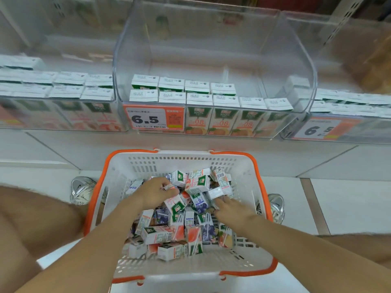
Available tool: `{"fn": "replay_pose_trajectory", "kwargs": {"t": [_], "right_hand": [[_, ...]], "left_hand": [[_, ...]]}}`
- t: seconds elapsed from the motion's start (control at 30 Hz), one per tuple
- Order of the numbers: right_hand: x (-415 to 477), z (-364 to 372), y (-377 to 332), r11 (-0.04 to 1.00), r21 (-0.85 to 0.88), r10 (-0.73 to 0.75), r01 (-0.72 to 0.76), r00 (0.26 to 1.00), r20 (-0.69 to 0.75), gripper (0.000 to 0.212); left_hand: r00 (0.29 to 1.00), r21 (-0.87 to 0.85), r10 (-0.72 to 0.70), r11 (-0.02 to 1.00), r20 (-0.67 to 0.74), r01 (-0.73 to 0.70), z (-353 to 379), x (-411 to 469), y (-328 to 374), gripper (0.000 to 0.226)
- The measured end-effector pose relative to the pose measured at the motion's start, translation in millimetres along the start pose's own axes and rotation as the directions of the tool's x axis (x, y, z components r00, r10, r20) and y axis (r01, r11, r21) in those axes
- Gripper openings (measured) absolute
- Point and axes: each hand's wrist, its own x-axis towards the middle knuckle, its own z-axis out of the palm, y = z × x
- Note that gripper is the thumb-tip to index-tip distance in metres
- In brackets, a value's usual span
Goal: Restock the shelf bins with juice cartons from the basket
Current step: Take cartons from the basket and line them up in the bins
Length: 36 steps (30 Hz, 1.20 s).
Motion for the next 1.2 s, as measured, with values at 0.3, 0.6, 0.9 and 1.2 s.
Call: {"fn": "replay_pose_trajectory", "kwargs": {"t": [0.3,0.6,0.9,1.2], "right_hand": [[-50.1,-79.8,3.0,0.596,0.802,0.277,0.026,0.931,-0.237,0.034],[-103.3,-158.9,25.4,0.559,0.809,0.356,0.183,0.828,-0.433,0.047],[-115.8,-186.2,16.5,0.563,0.791,0.48,0.239,0.684,-0.549,0.046],[-127.1,-244.0,-17.1,0.62,0.699,0.457,0.356,0.56,-0.691,0.043]], "left_hand": [[0.999,-0.223,0.022,0.975,0.038,-0.013,-47.3,-62.8,44.9,0.053],[0.996,-0.455,0.018,0.889,-0.09,-0.057,-86.1,-123.1,80.3,0.031],[0.991,-0.633,0.136,0.767,-0.002,-0.107,-91.2,-158.6,85.9,0.025],[0.89,-0.349,0.369,0.824,-0.267,-0.446,-130.5,-207.9,108.0,0.04]]}}
